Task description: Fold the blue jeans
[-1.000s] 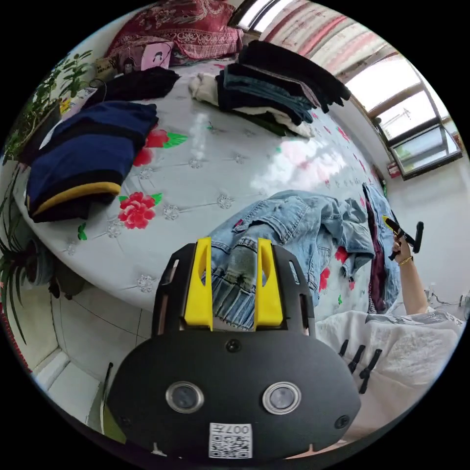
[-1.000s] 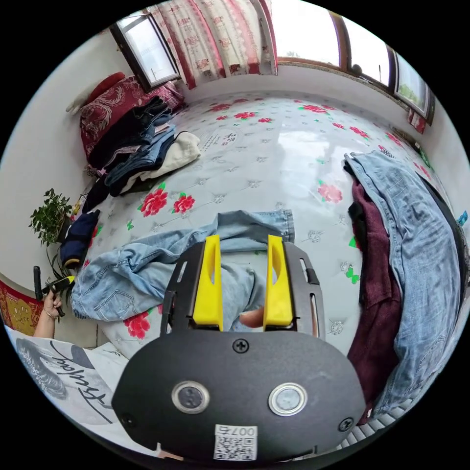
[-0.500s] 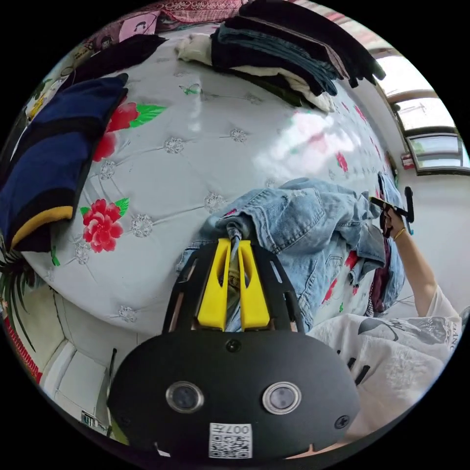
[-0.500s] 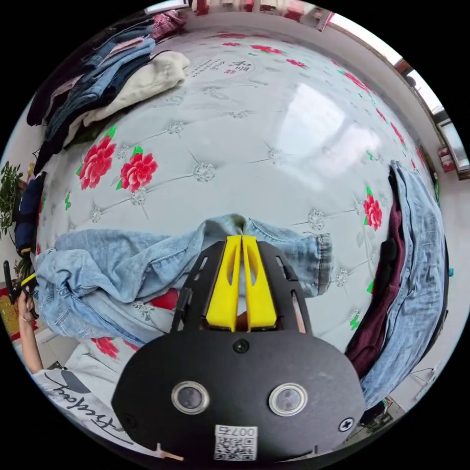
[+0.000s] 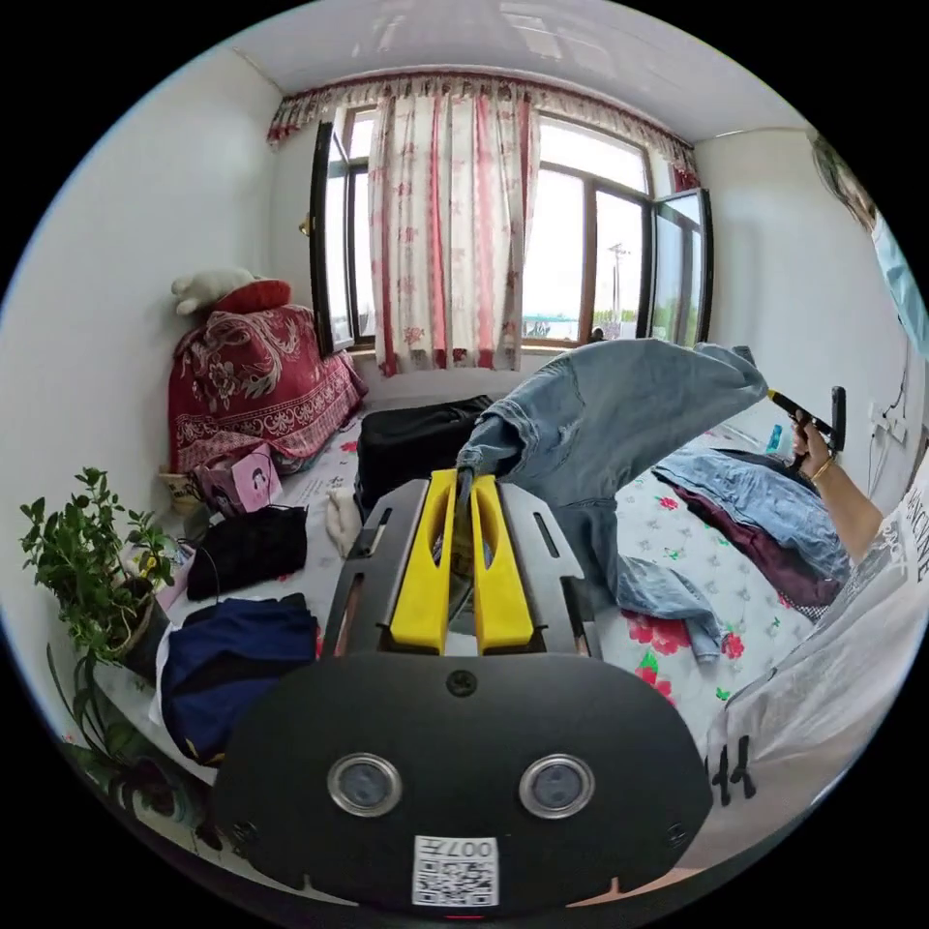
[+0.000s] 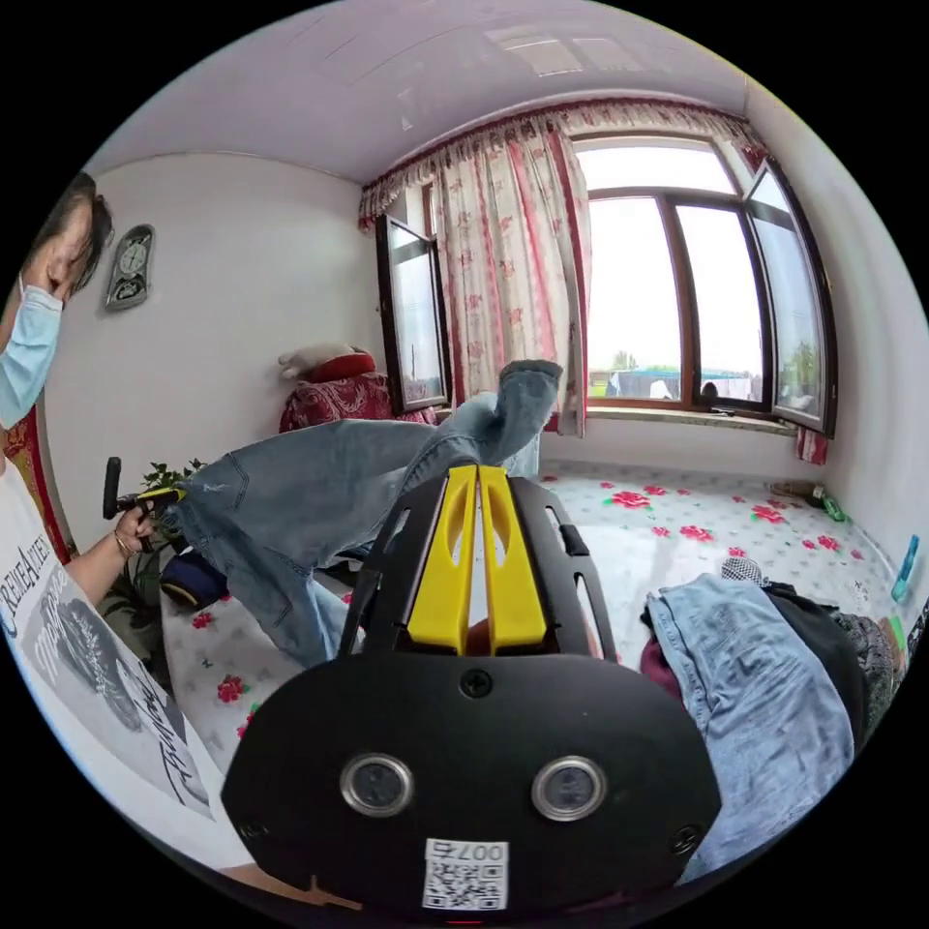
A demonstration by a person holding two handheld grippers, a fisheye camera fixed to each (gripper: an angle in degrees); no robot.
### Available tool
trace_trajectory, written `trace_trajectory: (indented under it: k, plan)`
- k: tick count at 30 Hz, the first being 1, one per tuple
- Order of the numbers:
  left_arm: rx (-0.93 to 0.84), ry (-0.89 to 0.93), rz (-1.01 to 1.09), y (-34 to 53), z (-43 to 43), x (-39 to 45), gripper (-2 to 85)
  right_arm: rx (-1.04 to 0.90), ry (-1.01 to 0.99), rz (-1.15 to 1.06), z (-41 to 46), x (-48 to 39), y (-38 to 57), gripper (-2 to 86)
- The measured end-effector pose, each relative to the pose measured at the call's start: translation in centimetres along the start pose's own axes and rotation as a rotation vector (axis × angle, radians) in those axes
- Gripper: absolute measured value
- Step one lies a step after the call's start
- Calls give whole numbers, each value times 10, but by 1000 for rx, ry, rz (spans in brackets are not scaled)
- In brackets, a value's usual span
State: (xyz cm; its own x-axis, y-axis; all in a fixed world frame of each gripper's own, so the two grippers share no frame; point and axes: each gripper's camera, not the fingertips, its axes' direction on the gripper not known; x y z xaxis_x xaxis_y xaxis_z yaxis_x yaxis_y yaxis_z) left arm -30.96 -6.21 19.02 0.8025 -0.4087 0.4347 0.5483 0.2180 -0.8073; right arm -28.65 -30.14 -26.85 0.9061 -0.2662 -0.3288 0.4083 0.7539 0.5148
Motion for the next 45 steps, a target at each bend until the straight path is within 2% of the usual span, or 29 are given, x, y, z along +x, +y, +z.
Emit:
trace_trajectory:
  k: [2, 4, 7, 9, 11, 13, 18, 23, 25, 28, 30, 32, 34, 37, 39, 41, 45]
  plan:
    - [-158, -48, -88, 50, -6, -2, 37, -73, 44, 66, -33, 11, 40, 3]
    - [-332, -57, -237, 100, 1, -10, 61, -309, 230, 248, -51, 36, 119, 14]
    - [-514, -17, -461, 177, 3, -13, 68, -632, 342, 548, -78, 73, 227, 30]
    - [-601, 40, -665, 216, 7, -21, 83, -659, 360, 714, -103, 84, 275, 38]
    - [-627, 92, -738, 230, 15, -25, 94, -636, 354, 825, -121, 90, 303, 47]
    - [-666, 70, -770, 231, 25, -30, 101, -613, 316, 882, -123, 96, 320, 60]
    - [-636, 71, -808, 205, 64, -49, 108, -627, 250, 897, -85, 112, 327, 76]
    - [-773, 60, -885, 190, 129, -72, 126, -739, 322, 881, -32, 129, 336, 76]
    - [-781, -19, -876, 180, 134, -74, 99, -829, 330, 868, -4, 134, 341, 63]
    - [-799, 1, -826, 172, 140, -74, 30, -905, 370, 790, 15, 133, 337, 26]
    - [-771, 38, -829, 171, 130, -80, 4, -937, 381, 756, 15, 132, 333, 14]
    - [-635, 135, -876, 170, 91, -95, -5, -897, 432, 721, -5, 130, 323, 8]
    - [-559, 189, -864, 171, 51, -99, -7, -828, 369, 727, -44, 125, 314, 8]
    - [-598, 142, -781, 187, -2, -94, -6, -920, 374, 682, -63, 104, 325, 17]
    - [-721, 95, -871, 220, -22, -102, -1, -976, 437, 681, -63, 96, 331, 34]
    - [-739, -25, -950, 233, -44, -113, 5, -937, 546, 673, -62, 91, 321, 55]
    - [-616, -111, -962, 212, -65, -129, 46, -769, 427, 579, -12, 81, 273, 71]
